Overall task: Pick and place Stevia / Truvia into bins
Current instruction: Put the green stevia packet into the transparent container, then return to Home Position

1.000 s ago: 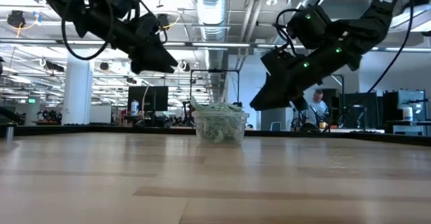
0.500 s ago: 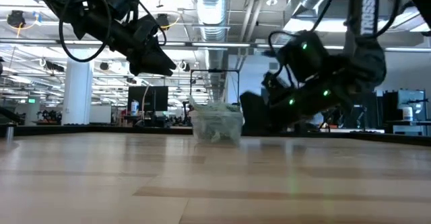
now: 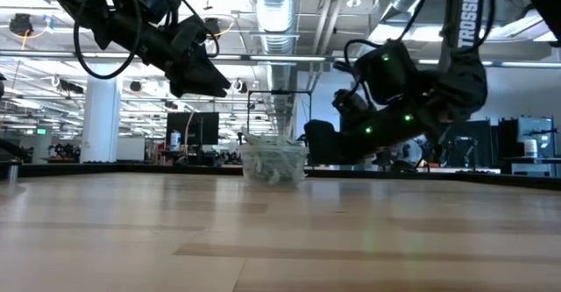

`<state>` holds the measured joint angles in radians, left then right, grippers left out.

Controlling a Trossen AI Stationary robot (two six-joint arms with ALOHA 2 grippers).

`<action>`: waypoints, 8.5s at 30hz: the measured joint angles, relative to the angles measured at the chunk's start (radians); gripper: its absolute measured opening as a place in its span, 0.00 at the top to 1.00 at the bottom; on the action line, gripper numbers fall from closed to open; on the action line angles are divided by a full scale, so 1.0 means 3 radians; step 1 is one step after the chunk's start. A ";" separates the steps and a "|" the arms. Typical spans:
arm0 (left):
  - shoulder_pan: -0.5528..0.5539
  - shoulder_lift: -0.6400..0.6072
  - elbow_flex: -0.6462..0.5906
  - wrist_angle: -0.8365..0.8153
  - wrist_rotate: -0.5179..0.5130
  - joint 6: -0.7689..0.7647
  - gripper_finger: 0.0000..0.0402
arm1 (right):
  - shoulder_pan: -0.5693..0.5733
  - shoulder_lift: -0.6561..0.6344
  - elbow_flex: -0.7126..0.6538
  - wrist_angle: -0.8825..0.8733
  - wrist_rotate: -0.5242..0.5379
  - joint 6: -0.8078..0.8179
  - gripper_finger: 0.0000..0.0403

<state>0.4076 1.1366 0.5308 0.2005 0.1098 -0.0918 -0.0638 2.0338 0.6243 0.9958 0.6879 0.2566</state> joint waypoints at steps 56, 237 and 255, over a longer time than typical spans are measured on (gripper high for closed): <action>0.0000 0.0024 0.0000 -0.0098 -0.0156 0.0215 0.54 | -0.0745 -0.0003 0.1301 -0.2460 -0.0818 0.1504 0.74; -0.0004 0.0036 0.0000 -0.0250 -0.0154 0.0124 0.54 | -0.0102 -0.0627 0.2084 -0.4102 -0.2203 -0.1022 0.82; -0.0005 0.0036 0.0001 -0.0255 -0.0154 0.0147 0.54 | -0.0186 -0.0603 0.2079 -0.4071 -0.2201 -0.1062 0.76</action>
<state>0.4061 1.1473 0.5311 0.1242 0.0635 -0.0479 -0.1196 1.8530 1.2480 -0.2254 0.0274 -0.0620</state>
